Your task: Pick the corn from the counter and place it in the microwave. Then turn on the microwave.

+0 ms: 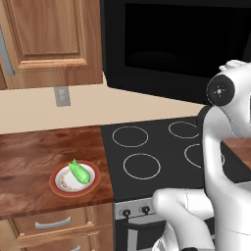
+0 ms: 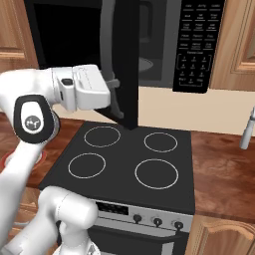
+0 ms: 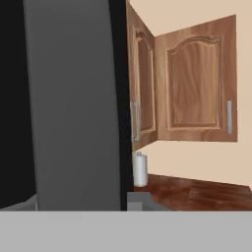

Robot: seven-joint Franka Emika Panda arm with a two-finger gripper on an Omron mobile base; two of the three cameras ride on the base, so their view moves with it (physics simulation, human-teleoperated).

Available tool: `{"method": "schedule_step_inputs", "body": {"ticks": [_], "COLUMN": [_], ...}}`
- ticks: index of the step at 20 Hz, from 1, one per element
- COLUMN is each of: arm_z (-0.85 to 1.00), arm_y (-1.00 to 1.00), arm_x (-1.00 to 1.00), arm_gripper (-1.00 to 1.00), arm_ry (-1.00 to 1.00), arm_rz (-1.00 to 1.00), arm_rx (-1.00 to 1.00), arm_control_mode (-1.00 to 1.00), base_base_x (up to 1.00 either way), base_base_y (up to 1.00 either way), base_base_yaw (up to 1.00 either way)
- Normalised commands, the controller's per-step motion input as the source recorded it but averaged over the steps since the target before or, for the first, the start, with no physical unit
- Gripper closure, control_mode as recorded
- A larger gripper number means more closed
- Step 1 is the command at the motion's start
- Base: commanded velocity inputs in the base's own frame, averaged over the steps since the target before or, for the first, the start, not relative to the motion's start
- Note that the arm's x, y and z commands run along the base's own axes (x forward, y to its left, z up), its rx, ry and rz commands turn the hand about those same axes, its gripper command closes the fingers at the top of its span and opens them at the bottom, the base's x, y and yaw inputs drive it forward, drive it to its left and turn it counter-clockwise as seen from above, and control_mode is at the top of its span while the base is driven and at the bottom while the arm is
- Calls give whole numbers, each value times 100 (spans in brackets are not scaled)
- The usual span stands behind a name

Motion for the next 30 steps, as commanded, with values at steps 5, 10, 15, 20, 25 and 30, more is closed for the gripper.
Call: {"method": "schedule_step_inputs", "body": {"ticks": [5, 10, 15, 20, 25, 30], "arm_z": [0, 0, 0, 0, 0, 0], "arm_y": [10, 18, 20, 20, 21, 20], "arm_x": [-77, -71, -74, -74, -74, -69], "arm_gripper": [100, 100, 100, 100, 100, 100], "arm_ry": [-7, -6, -8, -7, -7, -5], "arm_rz": [-1, 0, 0, 0, 0, 0], "arm_rx": [0, 0, 0, 0, 0, 0], "arm_control_mode": [-100, -100, -100, -100, -100, -100], "base_base_x": [0, 0, 0, 0, 0, 0], "base_base_y": [0, 0, 0, 0, 0, 0], "base_base_yaw": [0, 0, 0, 0, 0, 0]}}
